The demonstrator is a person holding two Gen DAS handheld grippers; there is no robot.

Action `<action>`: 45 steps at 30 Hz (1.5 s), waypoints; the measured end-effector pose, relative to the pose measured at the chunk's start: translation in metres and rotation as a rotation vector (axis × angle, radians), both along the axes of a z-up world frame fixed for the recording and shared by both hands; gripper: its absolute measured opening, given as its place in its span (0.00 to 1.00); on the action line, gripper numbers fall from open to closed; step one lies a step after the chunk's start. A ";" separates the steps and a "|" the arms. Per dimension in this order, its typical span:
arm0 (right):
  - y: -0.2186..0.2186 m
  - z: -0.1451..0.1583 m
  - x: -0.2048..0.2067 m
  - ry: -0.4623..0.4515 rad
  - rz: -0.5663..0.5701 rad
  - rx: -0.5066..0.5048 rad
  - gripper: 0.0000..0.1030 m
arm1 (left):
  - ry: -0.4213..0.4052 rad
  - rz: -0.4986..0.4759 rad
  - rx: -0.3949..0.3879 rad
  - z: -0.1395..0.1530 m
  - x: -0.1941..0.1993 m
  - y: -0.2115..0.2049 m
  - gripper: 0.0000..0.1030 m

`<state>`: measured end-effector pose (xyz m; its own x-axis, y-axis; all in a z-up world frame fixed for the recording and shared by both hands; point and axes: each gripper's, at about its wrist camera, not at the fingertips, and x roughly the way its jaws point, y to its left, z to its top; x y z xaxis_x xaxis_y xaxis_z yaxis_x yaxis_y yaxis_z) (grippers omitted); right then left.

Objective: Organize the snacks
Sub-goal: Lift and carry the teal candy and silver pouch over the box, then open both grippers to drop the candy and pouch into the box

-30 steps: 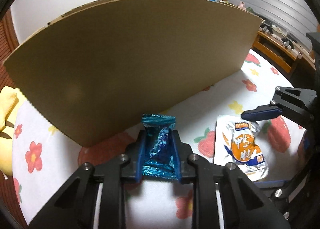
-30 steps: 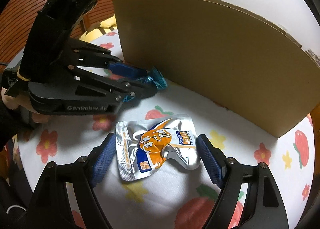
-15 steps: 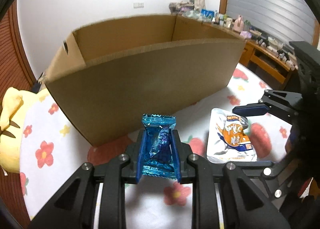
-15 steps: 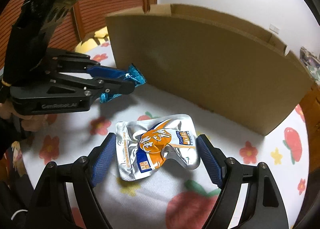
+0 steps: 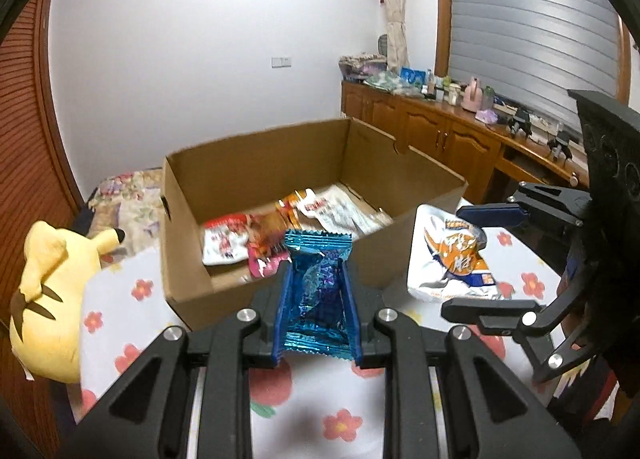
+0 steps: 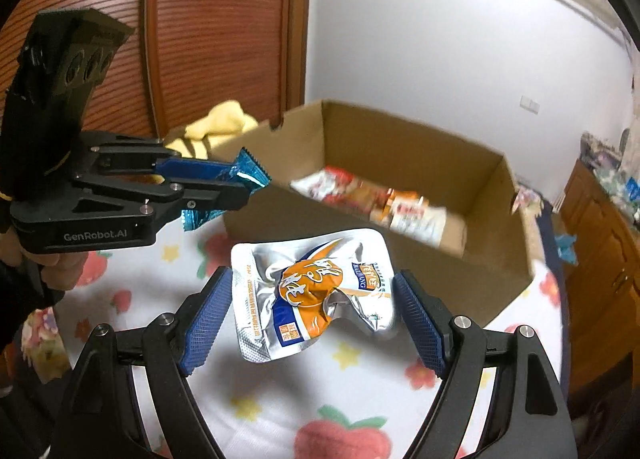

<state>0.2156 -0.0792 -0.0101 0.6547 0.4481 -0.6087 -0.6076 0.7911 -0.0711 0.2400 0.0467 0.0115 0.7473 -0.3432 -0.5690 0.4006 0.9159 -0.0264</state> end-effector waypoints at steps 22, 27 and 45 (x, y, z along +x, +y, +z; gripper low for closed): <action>-0.011 0.038 0.065 -0.075 -0.005 0.041 0.81 | 0.038 0.082 0.007 -0.006 0.078 0.001 0.22; -0.013 0.034 0.076 -0.069 -0.019 0.041 0.81 | 0.054 0.087 0.013 -0.012 0.089 -0.005 0.22; -0.031 0.011 0.119 -0.013 -0.166 0.024 0.82 | 0.054 0.113 0.019 -0.018 0.096 -0.008 0.28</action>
